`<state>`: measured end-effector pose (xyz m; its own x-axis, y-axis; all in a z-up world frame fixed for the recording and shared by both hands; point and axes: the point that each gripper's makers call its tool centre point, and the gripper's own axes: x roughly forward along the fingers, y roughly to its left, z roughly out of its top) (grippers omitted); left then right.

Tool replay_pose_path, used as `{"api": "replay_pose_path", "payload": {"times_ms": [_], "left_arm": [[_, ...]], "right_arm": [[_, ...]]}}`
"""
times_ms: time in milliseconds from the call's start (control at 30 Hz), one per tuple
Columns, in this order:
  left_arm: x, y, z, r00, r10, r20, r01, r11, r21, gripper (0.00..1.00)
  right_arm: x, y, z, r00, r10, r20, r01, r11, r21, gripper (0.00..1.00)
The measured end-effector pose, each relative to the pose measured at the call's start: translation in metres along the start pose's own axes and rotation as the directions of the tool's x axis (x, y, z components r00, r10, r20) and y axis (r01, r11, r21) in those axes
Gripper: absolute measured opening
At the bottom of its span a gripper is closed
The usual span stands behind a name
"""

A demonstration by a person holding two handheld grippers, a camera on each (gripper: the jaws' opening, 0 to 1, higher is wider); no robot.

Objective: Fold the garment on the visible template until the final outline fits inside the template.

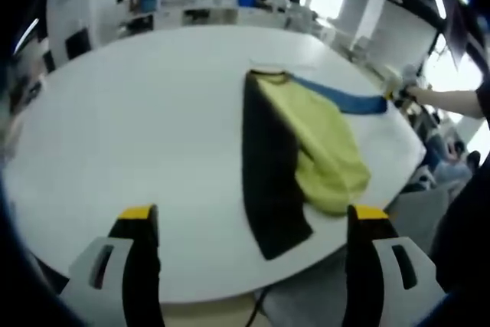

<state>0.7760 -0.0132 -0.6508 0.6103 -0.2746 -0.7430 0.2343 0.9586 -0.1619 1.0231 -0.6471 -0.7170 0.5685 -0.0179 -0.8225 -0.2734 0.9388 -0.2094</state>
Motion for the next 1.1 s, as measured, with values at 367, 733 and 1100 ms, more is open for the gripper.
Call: {"api": "replay_pose_path", "payload": {"times_ms": [367,733,1100], "left_arm": [[0.003,-0.004,-0.002,1.000,0.006,-0.012,-0.006,1.000,0.001,0.98],[0.002,-0.002,-0.003,1.000,0.020,-0.019,-0.020,1.000,0.002,0.98],[0.004,-0.004,-0.006,0.999,0.020,-0.031,-0.019,1.000,0.011,0.98]], "right_arm": [[0.012,-0.002,-0.010,0.999,0.008,-0.037,-0.008,1.000,-0.002,0.03],[0.029,-0.009,-0.017,0.998,0.016,-0.062,-0.016,1.000,0.001,0.03],[0.049,-0.022,-0.020,0.997,0.016,-0.071,-0.016,1.000,-0.008,0.03]]}}
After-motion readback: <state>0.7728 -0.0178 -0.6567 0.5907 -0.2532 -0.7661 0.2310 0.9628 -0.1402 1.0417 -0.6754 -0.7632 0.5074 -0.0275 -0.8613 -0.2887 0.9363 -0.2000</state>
